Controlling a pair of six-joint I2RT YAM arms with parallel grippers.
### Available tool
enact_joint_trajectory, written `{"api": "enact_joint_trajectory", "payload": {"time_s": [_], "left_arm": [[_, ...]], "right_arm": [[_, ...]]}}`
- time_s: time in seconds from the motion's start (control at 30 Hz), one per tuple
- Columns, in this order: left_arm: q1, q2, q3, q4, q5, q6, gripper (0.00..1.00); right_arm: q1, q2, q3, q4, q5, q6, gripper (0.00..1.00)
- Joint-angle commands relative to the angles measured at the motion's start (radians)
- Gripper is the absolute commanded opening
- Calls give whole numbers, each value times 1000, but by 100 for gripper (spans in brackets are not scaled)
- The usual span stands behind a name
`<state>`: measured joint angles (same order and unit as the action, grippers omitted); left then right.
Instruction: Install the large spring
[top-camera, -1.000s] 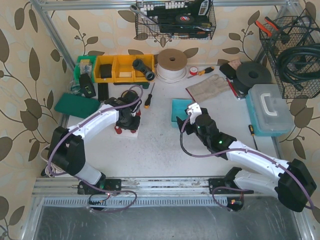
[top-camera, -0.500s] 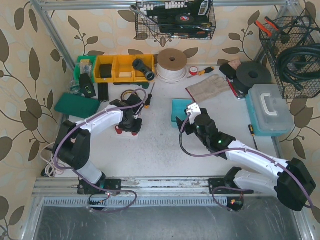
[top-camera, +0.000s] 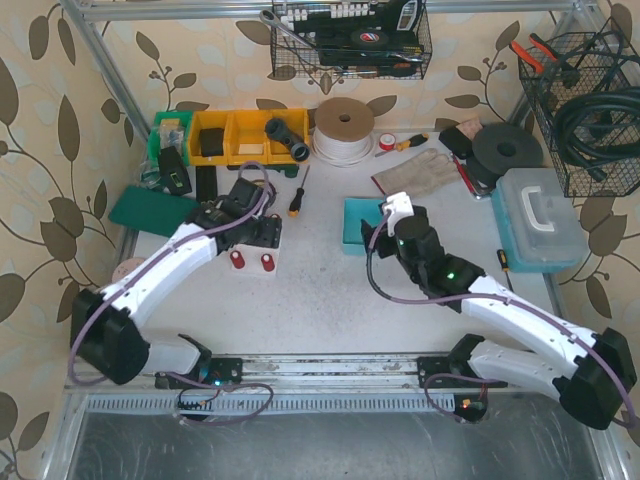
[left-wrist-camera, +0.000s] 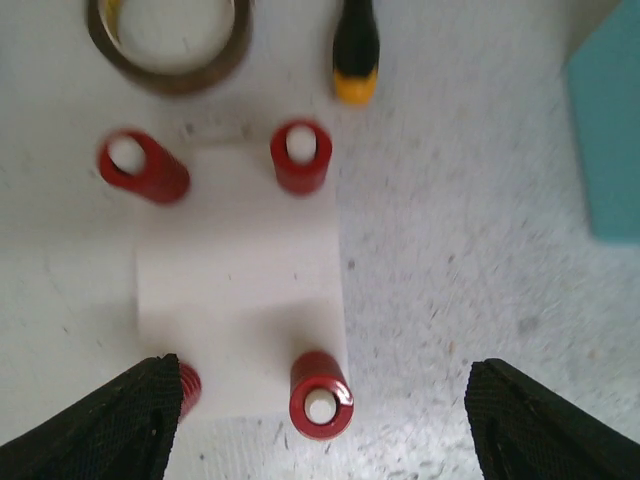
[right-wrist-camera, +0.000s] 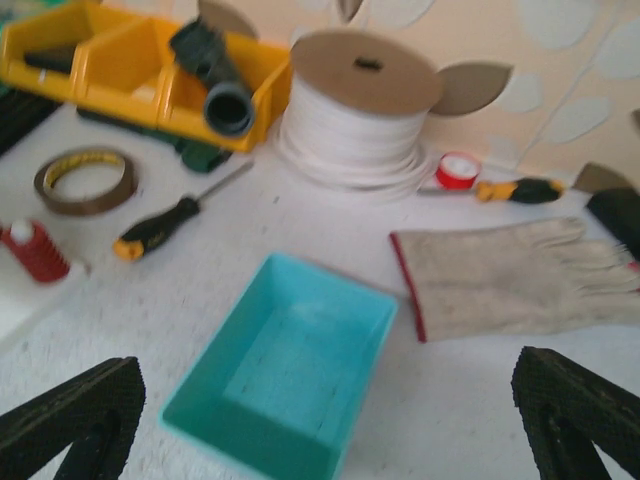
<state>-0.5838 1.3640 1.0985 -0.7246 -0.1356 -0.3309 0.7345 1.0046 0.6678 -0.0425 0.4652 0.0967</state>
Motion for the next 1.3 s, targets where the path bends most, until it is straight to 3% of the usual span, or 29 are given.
{"api": "enact_joint_trajectory", "payload": {"time_s": [0.0, 0.2, 0.33, 0.43, 0.63, 0.83, 0.97, 1.27], "left_arm": [[-6, -144, 6, 169, -103, 24, 80], [-4, -271, -192, 559, -298, 236, 84], [38, -253, -255, 707, -454, 344, 91], [128, -229, -305, 800, -448, 411, 93], [326, -271, -508, 1034, -213, 476, 95], [358, -235, -591, 1109, -266, 515, 95], [365, -169, -649, 1184, -382, 497, 95], [428, -102, -785, 1401, -353, 394, 95]], "right_arm": [[-13, -35, 132, -152, 146, 49, 100], [-109, -44, 168, -57, 281, -41, 100], [-287, -50, 120, 15, 192, -43, 100], [-410, -31, 86, 16, 136, -37, 100], [-555, 27, -14, 123, 79, -110, 100], [-633, 101, -133, 313, 18, -140, 100], [-656, 162, -187, 428, -23, -157, 99], [-740, 252, -240, 598, -131, -113, 100]]}}
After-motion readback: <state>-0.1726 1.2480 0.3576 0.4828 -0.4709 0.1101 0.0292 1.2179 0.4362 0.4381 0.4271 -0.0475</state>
